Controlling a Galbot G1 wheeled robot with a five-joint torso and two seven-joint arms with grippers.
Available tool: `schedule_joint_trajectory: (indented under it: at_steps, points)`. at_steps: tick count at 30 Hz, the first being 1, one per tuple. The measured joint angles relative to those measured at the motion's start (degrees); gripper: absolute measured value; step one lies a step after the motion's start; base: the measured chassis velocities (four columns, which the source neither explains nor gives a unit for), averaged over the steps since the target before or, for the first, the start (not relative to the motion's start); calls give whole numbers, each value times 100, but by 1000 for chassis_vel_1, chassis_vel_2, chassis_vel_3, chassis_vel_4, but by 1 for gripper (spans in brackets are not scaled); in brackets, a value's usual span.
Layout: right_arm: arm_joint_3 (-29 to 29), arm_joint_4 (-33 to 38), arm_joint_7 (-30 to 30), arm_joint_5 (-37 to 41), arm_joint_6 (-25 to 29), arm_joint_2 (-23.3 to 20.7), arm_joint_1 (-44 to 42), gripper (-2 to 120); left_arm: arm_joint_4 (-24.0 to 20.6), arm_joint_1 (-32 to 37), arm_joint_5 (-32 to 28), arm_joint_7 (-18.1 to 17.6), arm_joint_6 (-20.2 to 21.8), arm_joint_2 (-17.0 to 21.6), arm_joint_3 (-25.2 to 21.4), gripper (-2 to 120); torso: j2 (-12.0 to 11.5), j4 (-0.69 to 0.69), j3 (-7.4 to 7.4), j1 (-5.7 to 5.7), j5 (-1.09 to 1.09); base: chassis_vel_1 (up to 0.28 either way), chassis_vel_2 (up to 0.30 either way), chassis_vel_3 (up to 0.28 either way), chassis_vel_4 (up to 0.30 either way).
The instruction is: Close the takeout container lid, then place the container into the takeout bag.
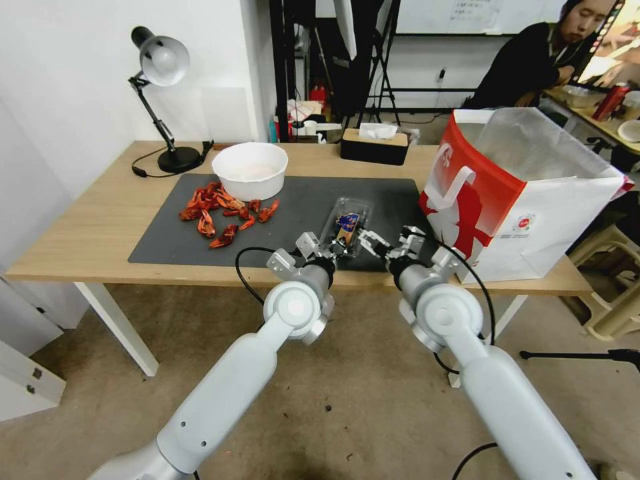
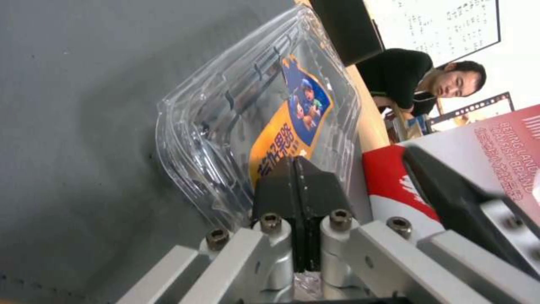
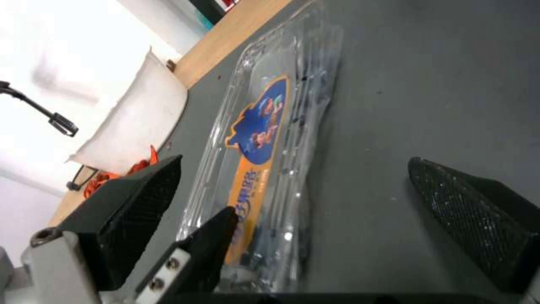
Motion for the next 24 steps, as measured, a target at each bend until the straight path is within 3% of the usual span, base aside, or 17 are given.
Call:
schedule_joint_trajectory:
  at_steps: [9,24]
  points:
    - [-35,-443,-6,-21,19,260,319,95,21,2,33,17,-16,1,16,0,0,0,0,0,0,0,0,0,0]
    - [-81,-877,-25,-62,-47,523,498,39,-21,12,49,7,-57,32,26,0,0,0,0,0,1,0,0,0,0]
